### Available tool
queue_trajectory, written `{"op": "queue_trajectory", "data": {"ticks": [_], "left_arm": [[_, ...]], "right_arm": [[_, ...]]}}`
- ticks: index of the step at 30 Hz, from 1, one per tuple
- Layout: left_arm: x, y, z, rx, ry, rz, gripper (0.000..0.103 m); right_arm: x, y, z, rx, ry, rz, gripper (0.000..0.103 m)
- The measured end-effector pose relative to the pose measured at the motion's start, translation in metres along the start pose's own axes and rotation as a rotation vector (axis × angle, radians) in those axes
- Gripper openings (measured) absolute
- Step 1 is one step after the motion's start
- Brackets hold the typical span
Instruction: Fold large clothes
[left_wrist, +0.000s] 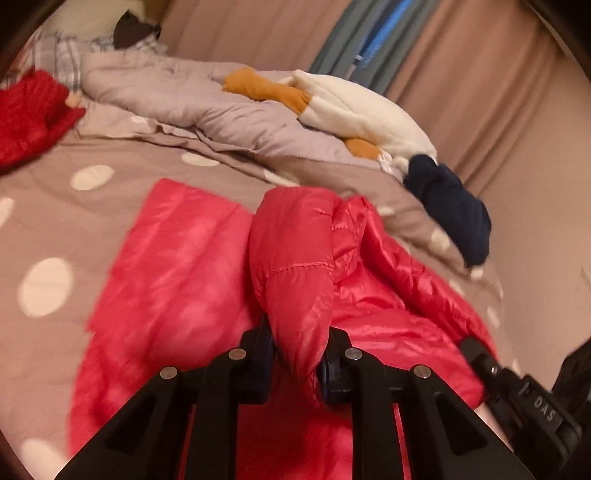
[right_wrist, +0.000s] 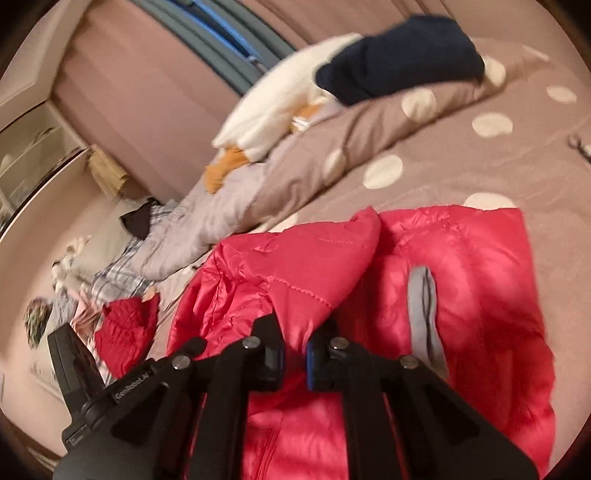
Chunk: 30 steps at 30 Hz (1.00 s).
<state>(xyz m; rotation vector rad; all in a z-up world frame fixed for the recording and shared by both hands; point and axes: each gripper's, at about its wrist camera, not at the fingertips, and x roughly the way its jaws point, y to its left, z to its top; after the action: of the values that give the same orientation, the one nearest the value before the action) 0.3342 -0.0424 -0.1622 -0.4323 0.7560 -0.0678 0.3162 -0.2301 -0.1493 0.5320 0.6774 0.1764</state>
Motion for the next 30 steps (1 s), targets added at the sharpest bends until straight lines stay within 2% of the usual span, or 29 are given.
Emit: {"op": "queue_trajectory", "data": {"ticks": [3, 6, 9, 14, 17, 23, 30], "left_arm": [[-0.018, 0.02, -0.028, -0.022, 0.059, 0.0, 0.019], [0.001, 0.042, -0.057, -0.057, 0.14, 0.056, 0.021], [0.004, 0.045, -0.075, -0.04, 0.031, 0.048, 0.022], [0.007, 0.023, -0.083, 0.073, -0.015, 0.173, 0.024], [0.008, 0.02, -0.084, 0.095, -0.017, 0.201, 0.025], [0.008, 0.027, -0.085, 0.087, -0.008, 0.195, 0.026], [0.008, 0.024, -0.085, 0.08, -0.006, 0.188, 0.026]], "right_arm": [[-0.015, 0.006, -0.026, -0.092, 0.041, -0.062, 0.008], [-0.015, -0.007, -0.064, -0.155, 0.093, -0.133, 0.01], [0.004, -0.025, -0.084, -0.173, 0.11, -0.171, 0.013], [0.016, -0.034, -0.087, -0.175, 0.114, -0.189, 0.014], [0.018, -0.024, -0.091, -0.235, 0.106, -0.239, 0.017], [0.021, -0.01, -0.096, -0.321, 0.105, -0.337, 0.021], [0.015, -0.015, -0.097, -0.297, 0.092, -0.339, 0.029]]}}
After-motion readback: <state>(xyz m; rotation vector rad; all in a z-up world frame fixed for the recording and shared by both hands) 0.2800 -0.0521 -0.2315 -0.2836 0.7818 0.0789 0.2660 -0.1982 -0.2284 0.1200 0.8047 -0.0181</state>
